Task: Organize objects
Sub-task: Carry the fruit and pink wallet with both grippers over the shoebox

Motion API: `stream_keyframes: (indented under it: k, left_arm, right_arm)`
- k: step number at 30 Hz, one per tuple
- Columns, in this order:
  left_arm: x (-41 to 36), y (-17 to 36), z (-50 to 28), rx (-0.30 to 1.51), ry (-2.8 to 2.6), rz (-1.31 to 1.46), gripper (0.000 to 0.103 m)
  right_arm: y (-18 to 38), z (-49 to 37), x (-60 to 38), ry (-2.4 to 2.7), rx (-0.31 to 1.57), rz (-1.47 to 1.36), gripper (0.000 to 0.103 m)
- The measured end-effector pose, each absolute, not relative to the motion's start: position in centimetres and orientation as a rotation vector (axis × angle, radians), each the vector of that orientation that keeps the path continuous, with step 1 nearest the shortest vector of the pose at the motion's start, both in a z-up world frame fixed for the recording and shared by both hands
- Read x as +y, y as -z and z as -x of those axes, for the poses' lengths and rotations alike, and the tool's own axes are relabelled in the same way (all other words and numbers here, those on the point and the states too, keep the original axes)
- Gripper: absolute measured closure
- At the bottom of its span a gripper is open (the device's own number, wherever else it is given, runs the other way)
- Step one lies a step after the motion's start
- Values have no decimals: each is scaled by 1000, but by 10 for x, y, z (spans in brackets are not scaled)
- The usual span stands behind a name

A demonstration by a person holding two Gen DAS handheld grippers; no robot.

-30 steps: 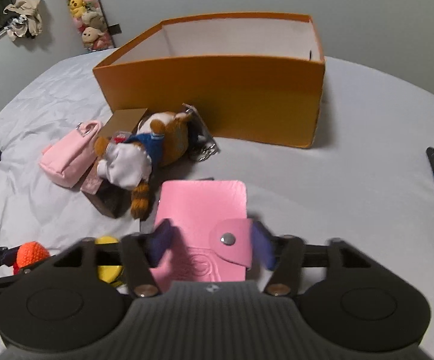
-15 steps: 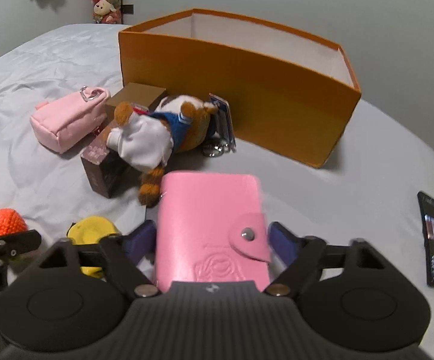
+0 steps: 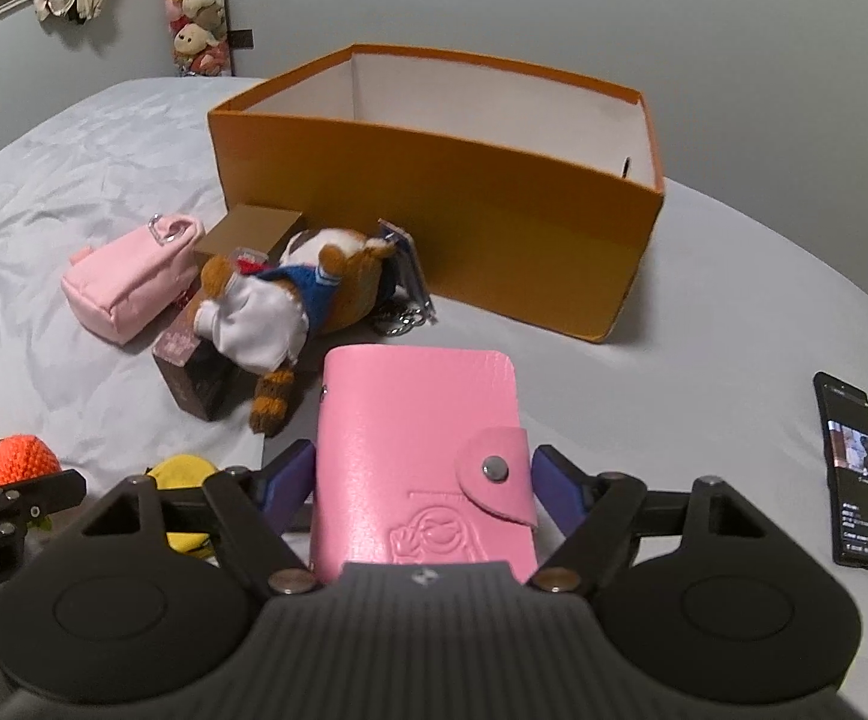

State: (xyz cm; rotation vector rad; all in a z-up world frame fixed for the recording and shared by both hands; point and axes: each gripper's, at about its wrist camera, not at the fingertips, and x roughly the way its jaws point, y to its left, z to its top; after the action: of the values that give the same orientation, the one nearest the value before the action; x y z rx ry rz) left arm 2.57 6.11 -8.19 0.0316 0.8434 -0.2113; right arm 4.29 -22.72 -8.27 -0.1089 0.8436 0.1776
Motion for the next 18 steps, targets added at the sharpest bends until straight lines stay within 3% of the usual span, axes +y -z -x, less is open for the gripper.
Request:
stream_keyframes:
  k: [18]
  left_arm:
    - [16, 10, -90, 663, 360, -128, 56]
  right_arm:
    - [32, -73, -240, -152, 736, 118, 24]
